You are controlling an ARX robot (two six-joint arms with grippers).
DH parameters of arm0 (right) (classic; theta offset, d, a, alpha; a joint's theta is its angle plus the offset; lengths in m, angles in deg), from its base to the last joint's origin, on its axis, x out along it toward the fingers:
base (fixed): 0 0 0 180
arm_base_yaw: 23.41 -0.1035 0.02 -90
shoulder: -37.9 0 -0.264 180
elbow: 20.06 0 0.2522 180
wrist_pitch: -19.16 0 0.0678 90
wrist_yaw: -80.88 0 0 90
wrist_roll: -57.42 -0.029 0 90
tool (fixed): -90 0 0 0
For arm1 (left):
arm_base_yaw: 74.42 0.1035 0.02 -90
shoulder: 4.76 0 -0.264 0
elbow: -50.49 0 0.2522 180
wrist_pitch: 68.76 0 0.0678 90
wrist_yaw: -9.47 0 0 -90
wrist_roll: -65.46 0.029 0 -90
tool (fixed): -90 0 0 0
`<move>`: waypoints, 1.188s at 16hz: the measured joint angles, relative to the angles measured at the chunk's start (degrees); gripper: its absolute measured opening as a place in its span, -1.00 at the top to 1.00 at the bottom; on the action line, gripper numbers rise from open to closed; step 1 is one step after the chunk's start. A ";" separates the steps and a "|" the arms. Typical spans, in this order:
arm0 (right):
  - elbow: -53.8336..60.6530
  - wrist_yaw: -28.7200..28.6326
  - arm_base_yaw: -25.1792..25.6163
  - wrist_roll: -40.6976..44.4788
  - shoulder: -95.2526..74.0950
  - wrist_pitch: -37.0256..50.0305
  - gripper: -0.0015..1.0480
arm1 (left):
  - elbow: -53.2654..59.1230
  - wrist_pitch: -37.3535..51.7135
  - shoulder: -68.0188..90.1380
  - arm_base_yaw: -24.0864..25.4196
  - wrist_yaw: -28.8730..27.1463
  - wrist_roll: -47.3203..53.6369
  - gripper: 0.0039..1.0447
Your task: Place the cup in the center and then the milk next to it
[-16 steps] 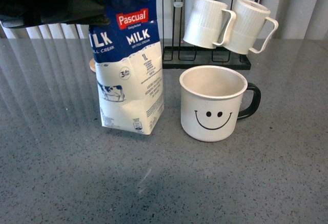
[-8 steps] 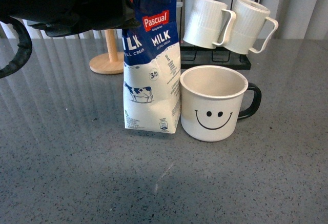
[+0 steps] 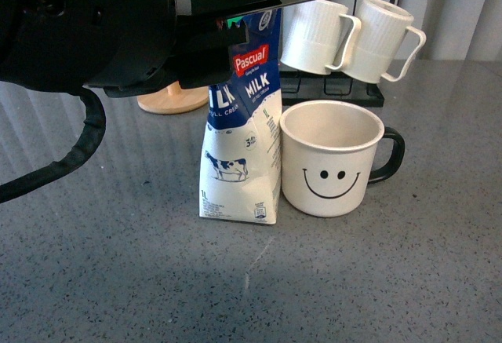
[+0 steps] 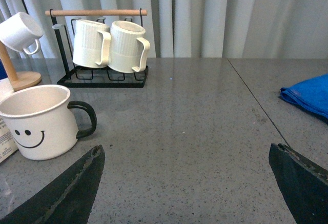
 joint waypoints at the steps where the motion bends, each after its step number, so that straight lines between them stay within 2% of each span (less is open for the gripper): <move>1: 0.00 0.00 0.00 0.00 0.00 0.00 -0.87 | 0.02 0.00 0.00 -0.04 -0.26 -0.17 0.97; 3: 0.00 0.00 0.00 0.00 0.00 0.00 -0.87 | 0.02 0.00 0.00 -0.04 -0.79 -1.40 0.93; 6: 0.00 0.00 0.00 0.00 0.00 0.00 -0.87 | 0.31 -0.31 -0.31 -0.39 0.02 -2.97 0.27; 10: 0.00 0.00 0.00 0.00 0.00 0.00 -0.87 | 0.61 -0.92 -1.36 -0.42 0.92 -3.78 -0.32; 13: 0.00 0.00 0.00 0.00 0.00 0.00 -0.87 | 0.61 -1.11 -3.69 -0.07 1.03 -4.48 -0.88; 16: 0.00 0.00 0.00 0.00 0.00 0.00 -0.87 | 0.61 -1.53 -5.64 1.92 2.34 -4.44 -0.88; 19: 0.00 0.00 0.00 0.00 0.00 0.00 -0.87 | 0.42 4.79 -11.23 8.24 9.75 1.77 -0.88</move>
